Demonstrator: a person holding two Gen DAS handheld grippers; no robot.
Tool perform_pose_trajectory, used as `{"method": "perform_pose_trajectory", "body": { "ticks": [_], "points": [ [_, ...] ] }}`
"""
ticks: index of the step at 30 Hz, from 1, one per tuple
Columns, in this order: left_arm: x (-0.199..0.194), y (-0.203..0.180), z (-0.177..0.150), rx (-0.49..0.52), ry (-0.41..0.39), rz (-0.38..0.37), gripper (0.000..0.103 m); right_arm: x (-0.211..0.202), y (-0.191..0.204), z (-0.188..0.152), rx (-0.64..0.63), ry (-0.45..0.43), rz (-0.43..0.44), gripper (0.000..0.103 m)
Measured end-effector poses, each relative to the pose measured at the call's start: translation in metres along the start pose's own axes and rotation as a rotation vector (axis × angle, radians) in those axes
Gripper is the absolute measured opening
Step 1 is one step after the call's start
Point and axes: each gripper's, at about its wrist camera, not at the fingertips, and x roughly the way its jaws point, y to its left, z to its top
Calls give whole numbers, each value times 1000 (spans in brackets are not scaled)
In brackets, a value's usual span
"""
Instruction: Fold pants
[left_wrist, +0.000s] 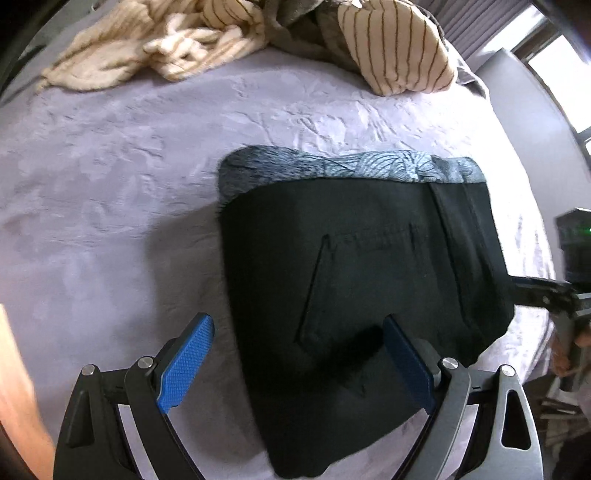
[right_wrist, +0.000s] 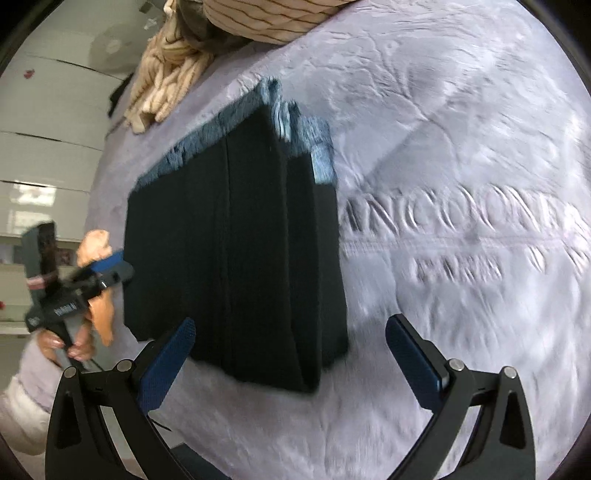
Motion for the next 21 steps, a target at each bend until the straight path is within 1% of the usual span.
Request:
{"method": "perform_pose_trajectory", "body": {
  "ticks": [3,6,9,10,12,13,14,15,17,19,21],
  "points": [
    [13,1,2,-10,-5,-49,93,12,-10,16,9,-6,59,103],
    [26,3,3,-13,-14,-102,93,28,-20,28,33,4,170,103],
    [35,6,5,-41,-12,-157,93,40,-23,34,49,11,253,103],
    [39,8,5,-59,-3,-182,93,45,-22,34,62,10,265,102],
    [47,14,3,-113,21,-226,93,52,-27,35,115,19,269,98],
    [48,16,2,-144,24,-238,91,55,-30,36,142,25,262,88],
    [46,15,1,-149,17,-239,86,57,-31,34,169,25,288,70],
    [43,12,0,-143,6,-231,85,57,-32,33,188,25,314,70],
    [31,5,-3,-120,-16,-217,75,51,-26,29,181,5,309,61],
    [19,2,-5,-105,-35,-228,68,42,-18,24,169,-11,318,55],
    [2,-1,-9,-90,-55,-245,67,34,-10,21,166,-20,334,54]
  ]
}}
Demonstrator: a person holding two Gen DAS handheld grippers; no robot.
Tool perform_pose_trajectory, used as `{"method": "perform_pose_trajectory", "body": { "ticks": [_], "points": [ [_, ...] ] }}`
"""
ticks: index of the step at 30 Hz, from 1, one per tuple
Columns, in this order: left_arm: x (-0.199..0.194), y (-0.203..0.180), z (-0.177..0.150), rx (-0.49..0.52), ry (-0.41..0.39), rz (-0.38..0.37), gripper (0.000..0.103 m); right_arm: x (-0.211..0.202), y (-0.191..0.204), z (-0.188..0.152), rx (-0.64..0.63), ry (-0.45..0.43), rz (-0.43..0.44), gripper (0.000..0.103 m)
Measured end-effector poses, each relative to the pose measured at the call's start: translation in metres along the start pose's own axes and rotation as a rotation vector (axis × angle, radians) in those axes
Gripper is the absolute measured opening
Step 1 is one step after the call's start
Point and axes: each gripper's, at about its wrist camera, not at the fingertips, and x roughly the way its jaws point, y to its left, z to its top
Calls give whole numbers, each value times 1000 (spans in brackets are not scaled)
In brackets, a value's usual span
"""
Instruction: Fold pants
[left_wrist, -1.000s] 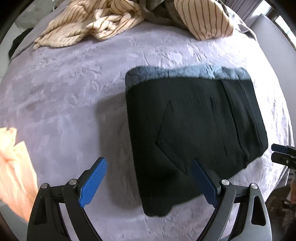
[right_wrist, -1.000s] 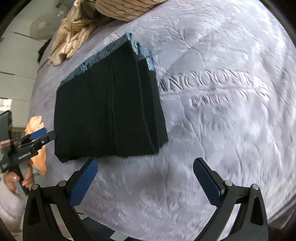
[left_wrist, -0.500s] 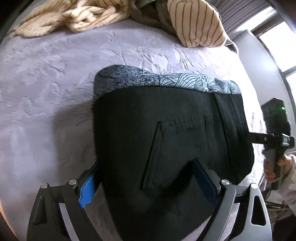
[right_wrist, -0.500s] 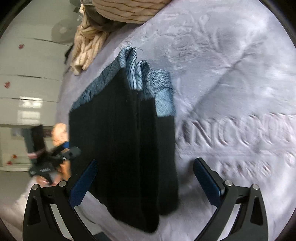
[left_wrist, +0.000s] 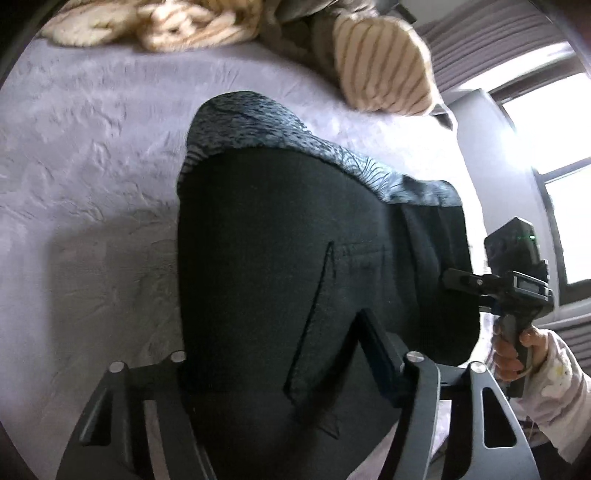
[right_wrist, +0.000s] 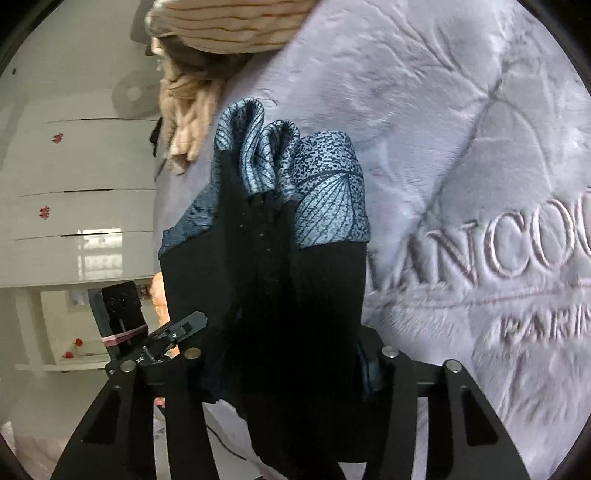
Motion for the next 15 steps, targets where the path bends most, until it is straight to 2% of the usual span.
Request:
{"method": "perform_pose_trajectory", "body": {
  "ticks": [7,11,15],
  "points": [
    [-61,-11,-25,36,-41,2,67,-9,42,-35,-17,8,68,54],
    [-99,1,-52,23,-44,22,67,-5,70,-67,-18,20,101,54],
    [-124,24,-84,-17,-33,53,67,17,91,-100,-6,31,110,54]
  ]
}}
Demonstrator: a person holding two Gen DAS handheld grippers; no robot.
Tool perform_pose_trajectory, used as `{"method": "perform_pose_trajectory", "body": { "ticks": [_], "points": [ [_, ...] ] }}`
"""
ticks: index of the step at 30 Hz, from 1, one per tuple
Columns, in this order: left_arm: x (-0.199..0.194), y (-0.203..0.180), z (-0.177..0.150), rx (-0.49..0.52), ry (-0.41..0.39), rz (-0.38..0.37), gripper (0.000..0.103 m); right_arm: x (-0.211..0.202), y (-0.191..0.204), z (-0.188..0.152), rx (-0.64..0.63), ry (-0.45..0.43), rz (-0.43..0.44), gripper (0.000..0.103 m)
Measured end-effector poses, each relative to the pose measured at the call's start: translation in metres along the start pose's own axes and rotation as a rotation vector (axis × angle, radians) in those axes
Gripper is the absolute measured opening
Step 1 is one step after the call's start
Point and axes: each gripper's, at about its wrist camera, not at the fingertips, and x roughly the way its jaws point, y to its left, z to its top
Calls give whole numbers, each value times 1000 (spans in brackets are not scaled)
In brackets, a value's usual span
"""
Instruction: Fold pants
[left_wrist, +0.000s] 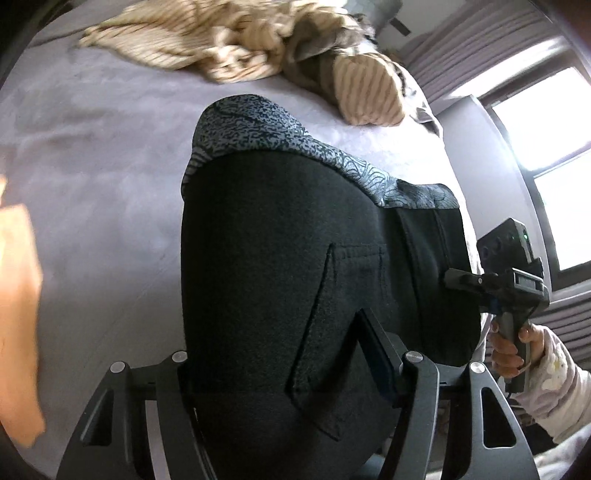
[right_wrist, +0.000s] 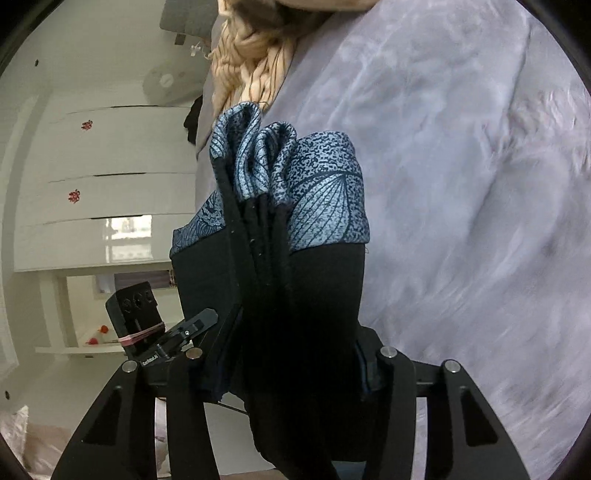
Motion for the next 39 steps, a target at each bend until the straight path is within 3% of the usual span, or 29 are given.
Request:
{"method": "perform_pose_trajectory", "body": {
  "ticks": [6,8,11,15,17,21,25,32,37,39],
  "points": [
    [10,53,-31,-84,35,80,67,67,3,-25,20,39,-34,54],
    [25,71,-38,-126,70,115,67,90,-1,-31,19,65,-93,54],
    [36,90,-48,-177,72,137,78,116,-6,-33,-12,89,-218,60],
    [25,88,-47,-163,54,184,78,114,2,-36,-45,74,-336,68],
    [14,84,-47,-150,44,245,78,115,16,-36,-71,65,-426,72],
    [-2,65,-47,-113,22,419,78,98,26,-47,-63,42,-525,76],
    [-11,53,-53,-89,29,494,78,78,43,-63,-79,-5,-600,80],
    [-13,25,-51,83,15,515,79,75,71,-89,-96,-84,-680,83],
    [-14,23,-52,125,24,500,79,81,84,-107,-73,-136,-694,86],
    [-18,23,-53,122,16,493,97,83,88,-113,-73,-142,-704,95]
  ]
}}
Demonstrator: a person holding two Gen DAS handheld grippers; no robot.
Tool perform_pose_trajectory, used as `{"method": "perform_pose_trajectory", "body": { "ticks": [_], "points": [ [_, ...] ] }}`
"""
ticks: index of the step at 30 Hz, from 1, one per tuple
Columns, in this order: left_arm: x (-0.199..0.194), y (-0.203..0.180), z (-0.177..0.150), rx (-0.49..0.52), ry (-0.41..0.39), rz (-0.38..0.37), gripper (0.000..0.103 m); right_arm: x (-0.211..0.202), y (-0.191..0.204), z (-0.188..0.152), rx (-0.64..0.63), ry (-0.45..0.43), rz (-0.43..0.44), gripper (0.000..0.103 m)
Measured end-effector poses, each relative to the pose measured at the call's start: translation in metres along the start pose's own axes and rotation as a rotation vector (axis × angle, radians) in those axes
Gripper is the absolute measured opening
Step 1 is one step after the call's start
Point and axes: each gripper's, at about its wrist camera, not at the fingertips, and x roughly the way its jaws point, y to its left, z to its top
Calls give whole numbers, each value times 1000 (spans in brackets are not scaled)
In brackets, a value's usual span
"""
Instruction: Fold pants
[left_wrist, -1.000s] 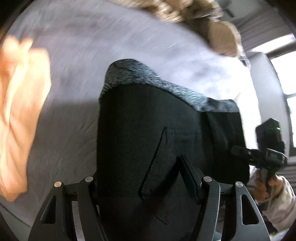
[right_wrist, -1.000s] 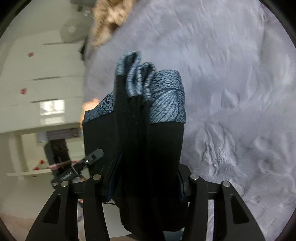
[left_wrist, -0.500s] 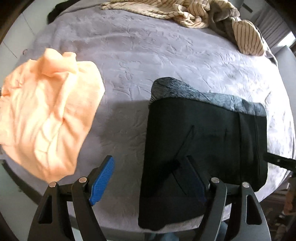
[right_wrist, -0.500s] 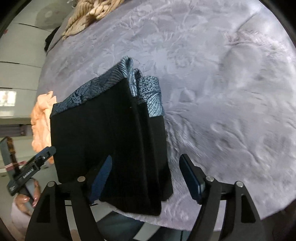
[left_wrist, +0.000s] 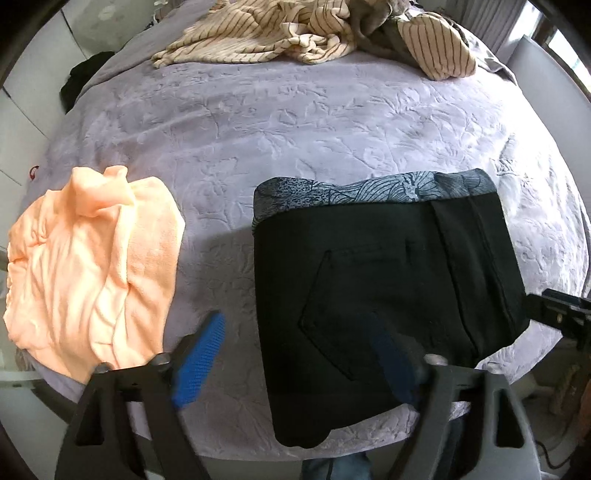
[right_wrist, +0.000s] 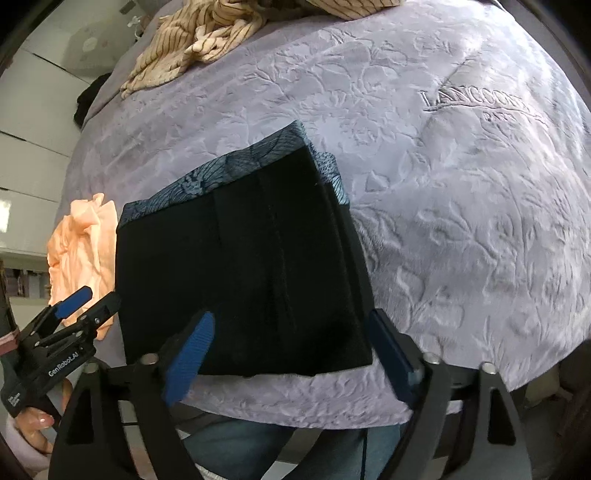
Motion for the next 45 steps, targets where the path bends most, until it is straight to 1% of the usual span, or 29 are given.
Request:
{"method": "perform_pose_trajectory", "body": {
  "ticks": [1,2,6,11,14,19,24,28,35,45],
  "points": [
    [-3,0,0,-6,-15,0,102,-1,2,-2,-5,-5,-12,102],
    [-5,0,-1,-6,-25,3,102,-3,5,-2,-15,-14,-28,103],
    [-9,-3,-3,-23,-27,10,102,-9,11,-4,-61,-31,-65,103],
    [-15,-8,-9,-45,-35,39,102,-17,16,-9,-127,-76,-140,103],
    [-21,-16,-14,-45,-41,55,102,-24,15,-15,-149,-88,-144,103],
    [-31,-29,-25,-54,-41,77,102,-30,7,-24,-178,-74,-164,103],
    [-39,-36,-37,-78,-36,90,102,-36,8,-31,-216,-76,-190,103],
    [-46,-37,-42,-95,-36,101,102,-42,7,-34,-221,-79,-170,103],
    [-55,-42,-47,-98,-43,113,102,-50,4,-40,-194,-67,-120,103],
    [-60,-51,-49,-92,-49,115,102,-56,1,-44,-194,-78,-125,103]
  ]
}}
